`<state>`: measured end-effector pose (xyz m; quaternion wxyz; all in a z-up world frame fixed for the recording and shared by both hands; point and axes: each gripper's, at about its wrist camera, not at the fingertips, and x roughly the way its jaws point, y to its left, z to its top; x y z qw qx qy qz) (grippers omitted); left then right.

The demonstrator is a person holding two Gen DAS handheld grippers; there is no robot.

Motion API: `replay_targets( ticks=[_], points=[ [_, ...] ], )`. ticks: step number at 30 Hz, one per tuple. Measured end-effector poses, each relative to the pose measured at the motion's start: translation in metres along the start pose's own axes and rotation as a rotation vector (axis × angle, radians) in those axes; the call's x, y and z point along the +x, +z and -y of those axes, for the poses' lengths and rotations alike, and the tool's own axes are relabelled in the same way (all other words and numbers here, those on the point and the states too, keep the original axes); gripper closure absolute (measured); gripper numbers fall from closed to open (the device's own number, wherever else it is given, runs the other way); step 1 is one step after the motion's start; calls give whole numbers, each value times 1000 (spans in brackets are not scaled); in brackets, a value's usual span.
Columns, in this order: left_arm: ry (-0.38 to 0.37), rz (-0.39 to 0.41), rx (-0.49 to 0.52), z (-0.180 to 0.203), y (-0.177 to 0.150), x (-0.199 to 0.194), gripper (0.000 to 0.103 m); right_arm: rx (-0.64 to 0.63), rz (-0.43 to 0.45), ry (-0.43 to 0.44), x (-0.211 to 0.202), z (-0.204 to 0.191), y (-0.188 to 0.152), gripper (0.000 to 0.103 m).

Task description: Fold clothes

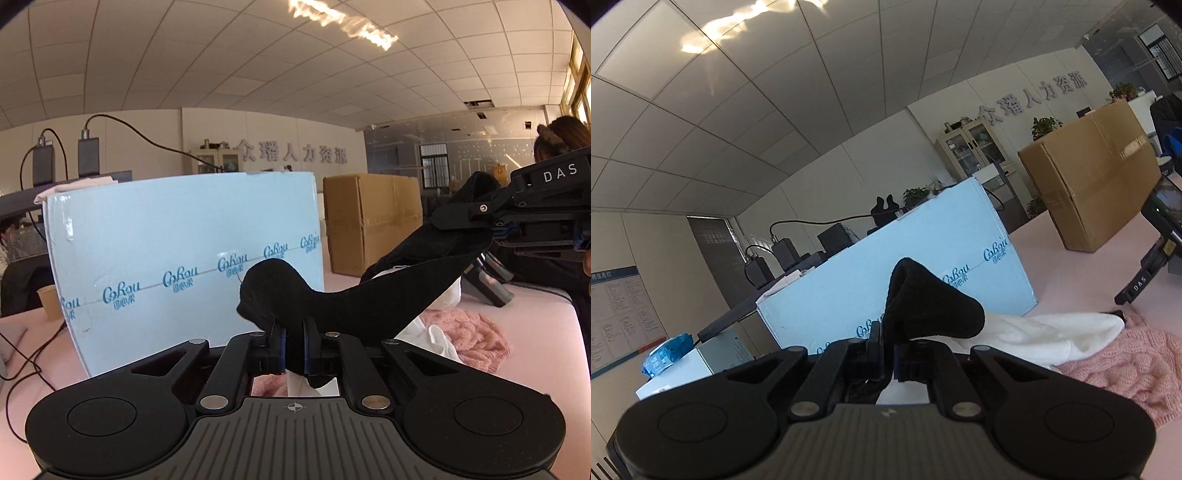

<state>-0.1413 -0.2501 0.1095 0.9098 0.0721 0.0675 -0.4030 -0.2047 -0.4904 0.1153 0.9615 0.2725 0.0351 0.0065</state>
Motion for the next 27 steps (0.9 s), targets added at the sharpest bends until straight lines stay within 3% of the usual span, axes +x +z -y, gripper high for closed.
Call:
replay_targets(
  ticks=[6, 10, 15, 18, 20, 25, 27],
  points=[
    [71, 120, -58, -40, 30, -62, 95, -106, 70, 158, 5, -61, 19, 98],
    [211, 178, 25, -66, 49, -87, 95, -189, 84, 230, 32, -112, 27, 98],
    [452, 166, 77, -111, 77, -79, 95, -220, 51, 249, 90, -162, 34, 98],
    [550, 158, 116, -116, 91, -69, 95, -188, 64, 228, 115, -186, 41, 98],
    [602, 211, 160, -113, 104, -73, 95, -152, 98, 258, 116, -196, 50, 98],
    [589, 389, 172, -100, 126, -133, 95, -238, 220, 420, 69, -209, 61, 98],
    [507, 355, 187, -95, 112, -160, 95, -289, 191, 469, 46, -203, 45, 98]
  ],
)
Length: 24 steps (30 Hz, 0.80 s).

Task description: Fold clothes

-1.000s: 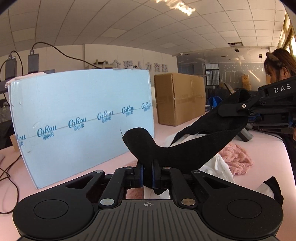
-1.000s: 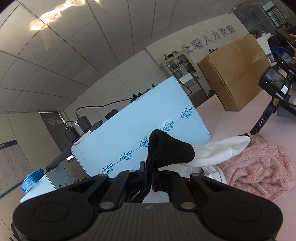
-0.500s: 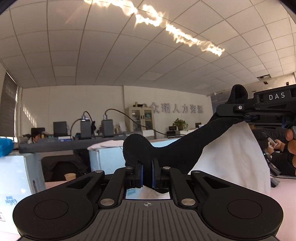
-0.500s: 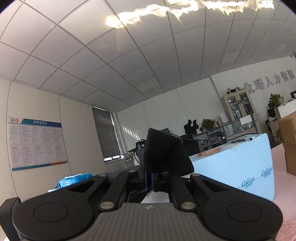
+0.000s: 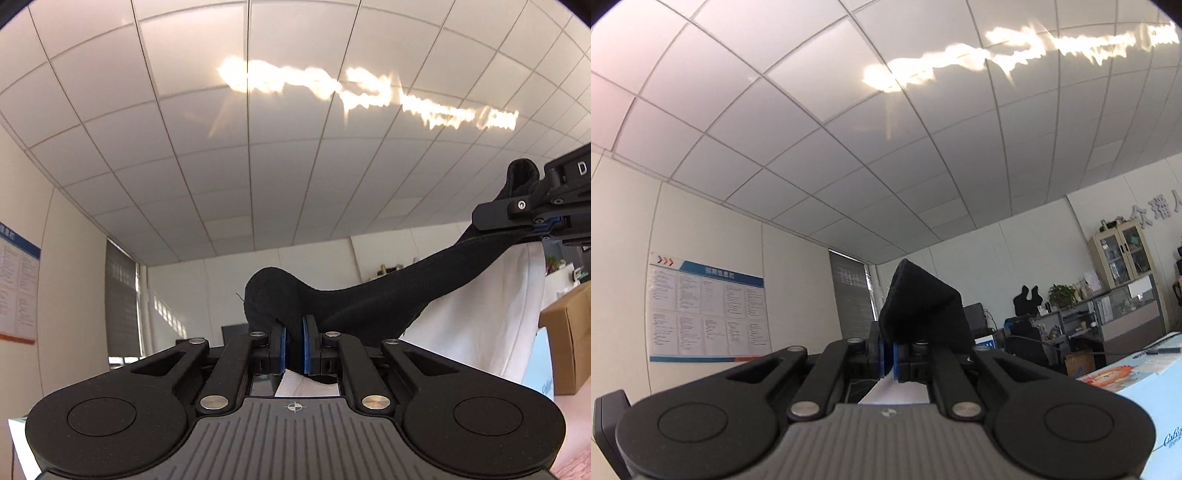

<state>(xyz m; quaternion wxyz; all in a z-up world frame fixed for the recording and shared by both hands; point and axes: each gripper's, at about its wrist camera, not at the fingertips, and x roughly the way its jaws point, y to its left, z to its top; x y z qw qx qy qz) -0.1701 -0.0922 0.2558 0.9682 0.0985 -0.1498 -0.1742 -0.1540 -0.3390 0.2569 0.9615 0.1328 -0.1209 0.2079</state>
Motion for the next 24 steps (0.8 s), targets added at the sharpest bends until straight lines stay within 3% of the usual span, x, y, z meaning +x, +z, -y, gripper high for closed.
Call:
replay_targets(
  ticks=[2, 5, 8, 10, 12, 13, 14, 15, 16, 18, 19, 20, 24],
  points=[
    [-59, -100, 17, -6, -24, -12, 95, 10, -103, 54, -18, -9, -21, 98],
    [-146, -364, -26, -21, -91, -37, 94, 34, -426, 129, -42, -27, -93, 98],
    [-199, -574, -210, -40, -141, -59, 93, 86, -699, 181, -65, -43, -165, 98],
    [-209, -658, -290, -49, -163, -77, 93, 151, -850, 188, -78, -43, -204, 97],
    [-190, -700, -299, -51, -178, -93, 89, 223, -930, 204, -90, -43, -223, 95],
    [-187, -720, -298, -58, -183, -100, 88, 249, -968, 230, -95, -47, -226, 89],
    [-184, -741, -298, -65, -187, -106, 83, 260, -1011, 270, -93, -52, -228, 87],
    [-182, -759, -301, -72, -192, -113, 72, 272, -1054, 310, -92, -58, -230, 76],
    [-186, -763, -334, -80, -192, -117, 64, 275, -1087, 353, -89, -63, -228, 55],
    [-196, -749, -416, -96, -191, -128, 30, 260, -1107, 426, -78, -70, -216, 36],
    [-208, -733, -478, -105, -186, -135, 23, 256, -1084, 431, -76, -71, -207, 36],
    [-224, -724, -532, -115, -182, -139, 17, 257, -1048, 429, -76, -68, -196, 36],
    [-326, -752, -651, -131, -178, -143, 9, 321, -830, 367, -88, -26, -140, 17]
  ],
)
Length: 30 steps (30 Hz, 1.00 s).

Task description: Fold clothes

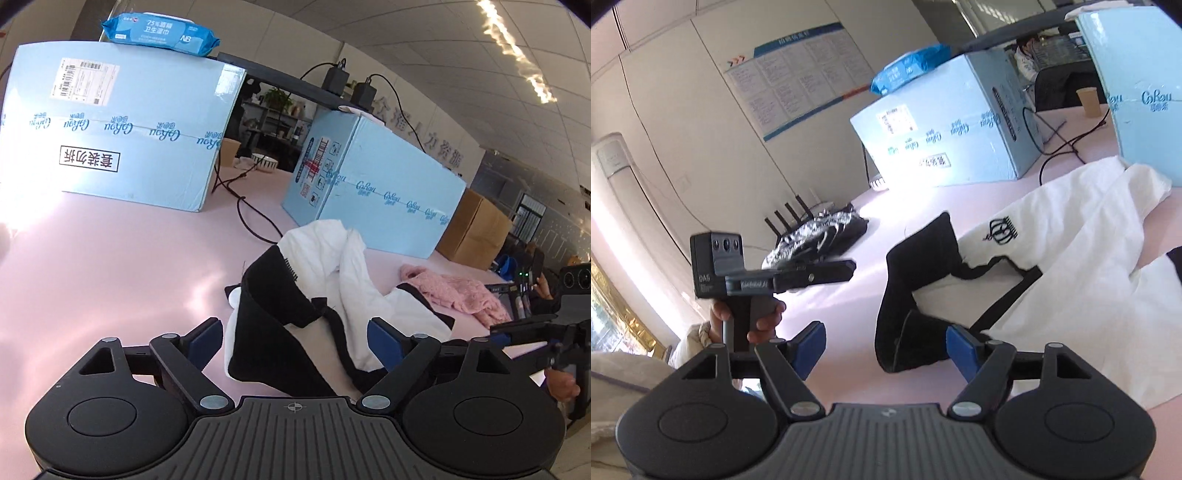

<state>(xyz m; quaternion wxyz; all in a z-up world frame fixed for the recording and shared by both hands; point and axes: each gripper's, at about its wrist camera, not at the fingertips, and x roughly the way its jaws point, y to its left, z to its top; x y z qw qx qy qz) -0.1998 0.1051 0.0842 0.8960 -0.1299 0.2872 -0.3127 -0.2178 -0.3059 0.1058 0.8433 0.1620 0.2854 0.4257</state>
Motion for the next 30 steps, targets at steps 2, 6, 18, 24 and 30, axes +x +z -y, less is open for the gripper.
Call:
replay_targets(
  ticks=[2, 6, 18, 24, 30],
  points=[
    [-92, -56, -60, -6, -8, 3, 8, -4, 104, -54, -26, 10, 13, 14],
    [-9, -70, -89, -17, -14, 26, 8, -1, 214, -276, -47, 38, 37, 10],
    [174, -131, 110, -6, -10, 125, 48, 230, 21, -745, 38, 143, -16, 84],
    [209, -130, 18, -25, 14, 134, 71, 208, 17, -687, 24, 117, -16, 88],
    [287, -57, -23, -56, 54, 130, 77, 75, -21, -589, -2, 50, -32, 89]
  ],
)
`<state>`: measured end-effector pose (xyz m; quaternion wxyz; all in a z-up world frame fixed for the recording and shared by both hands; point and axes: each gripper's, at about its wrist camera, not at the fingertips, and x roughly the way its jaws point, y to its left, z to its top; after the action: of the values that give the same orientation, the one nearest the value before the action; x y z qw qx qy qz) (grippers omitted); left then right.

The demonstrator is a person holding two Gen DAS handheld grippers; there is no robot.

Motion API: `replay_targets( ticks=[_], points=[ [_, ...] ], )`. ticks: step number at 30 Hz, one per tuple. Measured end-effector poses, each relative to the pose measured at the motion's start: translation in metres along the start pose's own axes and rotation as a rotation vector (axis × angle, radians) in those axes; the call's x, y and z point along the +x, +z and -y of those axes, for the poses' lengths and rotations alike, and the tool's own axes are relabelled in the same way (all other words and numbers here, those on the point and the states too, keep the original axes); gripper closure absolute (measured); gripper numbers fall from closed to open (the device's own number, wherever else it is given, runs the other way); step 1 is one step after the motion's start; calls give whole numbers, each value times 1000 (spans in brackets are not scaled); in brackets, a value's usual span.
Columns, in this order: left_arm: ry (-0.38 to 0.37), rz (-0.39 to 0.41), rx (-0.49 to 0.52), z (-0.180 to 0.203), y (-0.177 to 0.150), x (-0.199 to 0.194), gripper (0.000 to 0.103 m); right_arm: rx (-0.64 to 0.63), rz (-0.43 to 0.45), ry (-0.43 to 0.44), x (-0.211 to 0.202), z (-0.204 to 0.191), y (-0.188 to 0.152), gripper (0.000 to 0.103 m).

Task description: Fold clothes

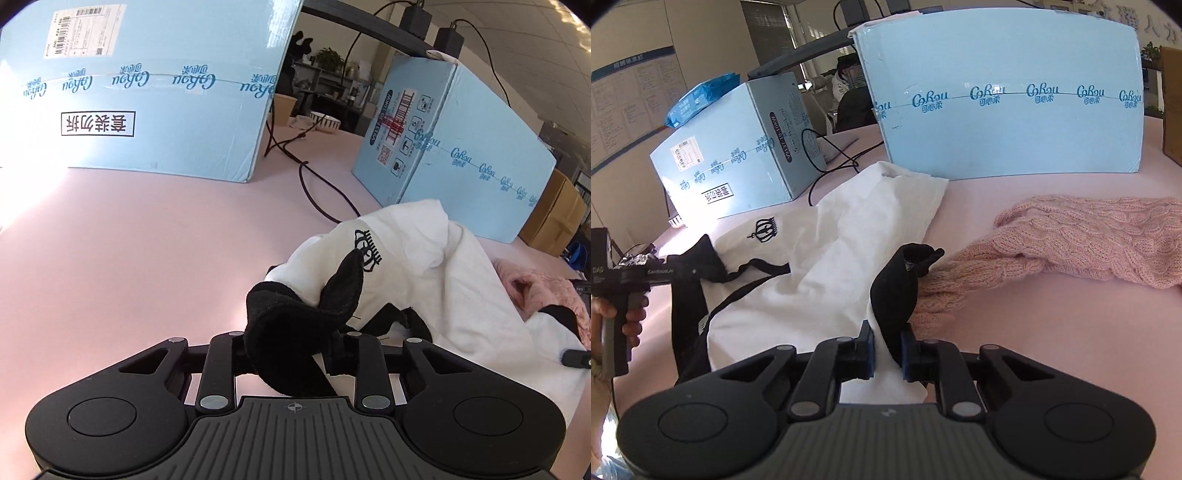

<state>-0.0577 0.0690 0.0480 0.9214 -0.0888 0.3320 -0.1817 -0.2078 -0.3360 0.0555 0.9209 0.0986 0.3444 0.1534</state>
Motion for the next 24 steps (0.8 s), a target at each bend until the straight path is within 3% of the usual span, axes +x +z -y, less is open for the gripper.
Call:
replay_targets(
  ticks=[4, 8, 11, 12, 14, 16, 18, 21, 22, 24],
  points=[
    [18, 37, -52, -27, 29, 2, 77, -88, -80, 104, -26, -36, -19, 89],
    [83, 5, -47, -44, 37, 21, 76, -142, -227, 176, -13, -61, -39, 81],
    [117, -22, 32, -40, 29, 26, 72, -86, -288, 207, 1, -58, -46, 54],
    [117, -23, 46, -40, 26, 24, 66, -46, -276, 223, -1, -51, -44, 51],
    [104, -21, 57, -39, 22, 11, 56, 56, -225, 249, -12, -31, -36, 47],
    [85, 10, 58, -37, 20, -17, 46, 210, -120, 263, -33, 3, -26, 24],
    [65, 47, 78, -36, 16, -51, 24, 388, -37, 193, -46, 41, -23, 15],
    [-5, 19, 148, -30, 3, -90, 12, 573, -39, -17, -40, 87, -26, 18],
    [-46, -18, 180, -25, -6, -98, 10, 623, -48, -58, -33, 99, -28, 21],
    [-92, -59, 211, -15, -23, -106, 8, 695, -11, -54, -18, 116, -28, 30]
  ],
)
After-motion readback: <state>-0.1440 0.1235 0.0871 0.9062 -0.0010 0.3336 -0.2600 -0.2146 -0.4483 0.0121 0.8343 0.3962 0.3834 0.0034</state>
